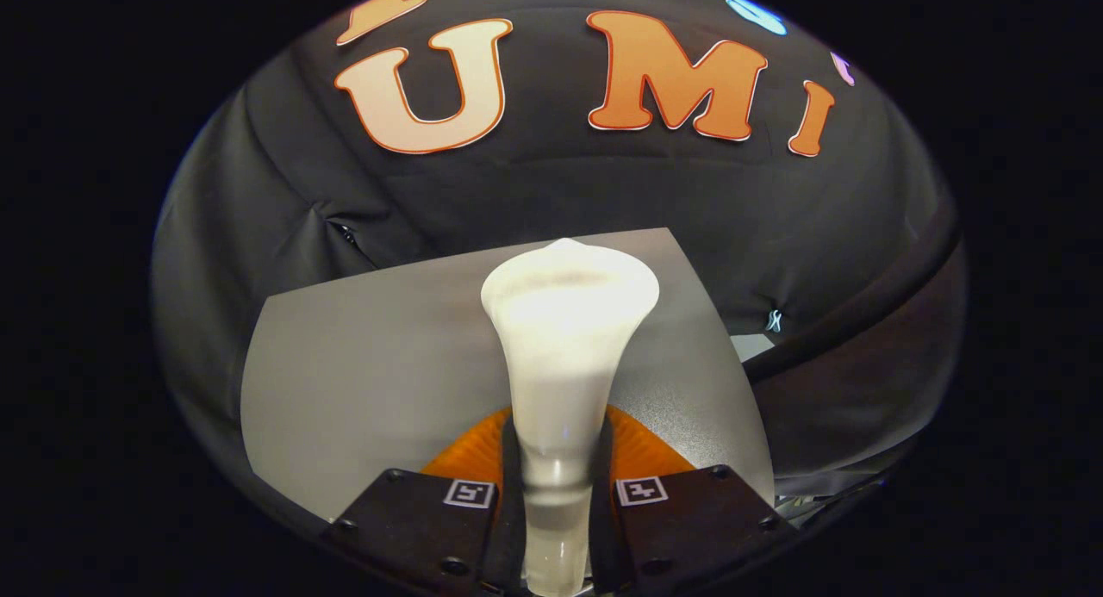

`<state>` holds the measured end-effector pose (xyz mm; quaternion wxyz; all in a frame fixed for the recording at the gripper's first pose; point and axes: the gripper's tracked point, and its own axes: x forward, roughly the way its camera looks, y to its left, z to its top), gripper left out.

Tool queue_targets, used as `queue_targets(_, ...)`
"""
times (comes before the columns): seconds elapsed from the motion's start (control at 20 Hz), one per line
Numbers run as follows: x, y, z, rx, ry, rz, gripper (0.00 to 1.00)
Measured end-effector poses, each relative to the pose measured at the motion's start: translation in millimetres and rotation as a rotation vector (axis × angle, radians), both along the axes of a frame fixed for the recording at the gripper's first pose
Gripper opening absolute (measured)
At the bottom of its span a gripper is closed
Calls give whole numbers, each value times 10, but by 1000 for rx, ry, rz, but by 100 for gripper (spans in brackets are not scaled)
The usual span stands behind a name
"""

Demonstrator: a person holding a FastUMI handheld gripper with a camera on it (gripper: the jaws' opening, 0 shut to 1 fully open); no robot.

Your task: Iron the clothes twice with a garment steamer, once on the left side and once on the right side.

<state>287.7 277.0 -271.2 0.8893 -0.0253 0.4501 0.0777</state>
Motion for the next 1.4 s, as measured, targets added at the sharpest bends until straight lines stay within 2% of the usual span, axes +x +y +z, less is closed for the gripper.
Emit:
queue_targets(0.15,-24,62,179,30,-83,45,37)
queue_targets(0.35,-250,145,593,47,-255,106,37)
queue_targets(0.65,-794,98,1114,94,-388,177,37)
queue_targets(1.0,-1362,-247,1884,138,-593,174,37)
queue_targets(1.25,-1758,-943,2329,126,-727,102,36)
queue_targets(1.4,-1793,-1461,2512,123,-772,54,36)
